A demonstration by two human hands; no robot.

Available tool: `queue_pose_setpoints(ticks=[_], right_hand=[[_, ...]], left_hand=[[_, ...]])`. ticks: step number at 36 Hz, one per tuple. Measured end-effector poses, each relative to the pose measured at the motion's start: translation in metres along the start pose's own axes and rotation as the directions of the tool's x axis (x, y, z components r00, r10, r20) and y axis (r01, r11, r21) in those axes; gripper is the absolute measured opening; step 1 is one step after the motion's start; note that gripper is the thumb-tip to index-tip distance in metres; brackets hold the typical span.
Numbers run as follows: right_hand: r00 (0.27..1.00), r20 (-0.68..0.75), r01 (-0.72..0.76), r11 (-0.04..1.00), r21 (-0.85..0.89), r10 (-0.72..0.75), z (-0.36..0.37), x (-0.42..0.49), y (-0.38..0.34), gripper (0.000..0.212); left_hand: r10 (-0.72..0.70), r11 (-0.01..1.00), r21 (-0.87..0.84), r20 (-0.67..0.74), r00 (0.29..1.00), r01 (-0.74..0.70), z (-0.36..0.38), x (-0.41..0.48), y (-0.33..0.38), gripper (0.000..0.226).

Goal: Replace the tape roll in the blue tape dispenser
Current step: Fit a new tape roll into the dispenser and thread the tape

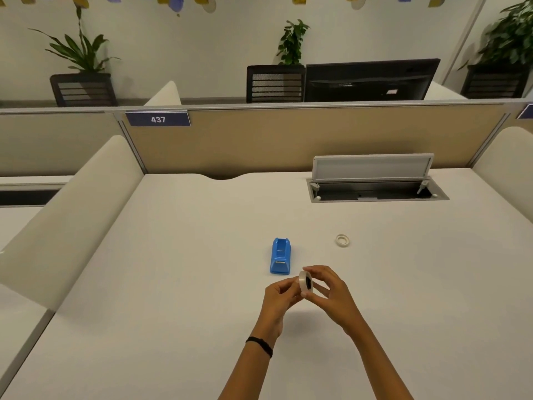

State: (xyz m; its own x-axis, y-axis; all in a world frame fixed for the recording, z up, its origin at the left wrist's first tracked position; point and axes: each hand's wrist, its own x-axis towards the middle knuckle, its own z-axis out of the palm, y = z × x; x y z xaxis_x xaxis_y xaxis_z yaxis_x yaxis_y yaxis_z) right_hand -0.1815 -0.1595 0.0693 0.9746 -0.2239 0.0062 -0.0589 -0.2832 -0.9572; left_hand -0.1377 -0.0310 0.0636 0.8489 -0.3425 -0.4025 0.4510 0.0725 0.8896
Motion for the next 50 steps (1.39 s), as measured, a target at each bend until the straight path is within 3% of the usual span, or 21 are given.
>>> queue_pose_setpoints(ticks=[15,29,36,42,50], right_hand=[[0.996,-0.042,-0.072,0.991,0.111,0.077,0.005,-0.002,-0.005,0.040],[0.975,-0.059,-0.198,0.955,0.223,0.215,0.009,0.001,-0.012,0.028],[0.938,-0.041,-0.322,0.909,0.264,0.344,0.014,0.001,-0.009,0.021],[0.902,0.023,-0.417,0.856,0.307,0.431,0.016,0.001,-0.008,0.041],[0.857,0.039,-0.497,0.804,0.327,0.514,0.026,0.012,-0.003,0.033]], left_hand=[[0.101,0.993,0.059,-0.047,0.994,-0.098,-0.003,0.003,-0.003,0.023],[0.191,0.977,0.103,-0.061,0.980,-0.185,-0.004,-0.002,0.004,0.014],[0.210,0.970,0.134,-0.053,0.976,-0.201,-0.007,-0.003,0.000,0.015],[0.232,0.958,0.180,-0.025,0.972,-0.224,-0.012,0.001,0.000,0.014],[0.271,0.945,0.189,0.003,0.963,-0.266,-0.020,0.009,-0.002,0.020]])
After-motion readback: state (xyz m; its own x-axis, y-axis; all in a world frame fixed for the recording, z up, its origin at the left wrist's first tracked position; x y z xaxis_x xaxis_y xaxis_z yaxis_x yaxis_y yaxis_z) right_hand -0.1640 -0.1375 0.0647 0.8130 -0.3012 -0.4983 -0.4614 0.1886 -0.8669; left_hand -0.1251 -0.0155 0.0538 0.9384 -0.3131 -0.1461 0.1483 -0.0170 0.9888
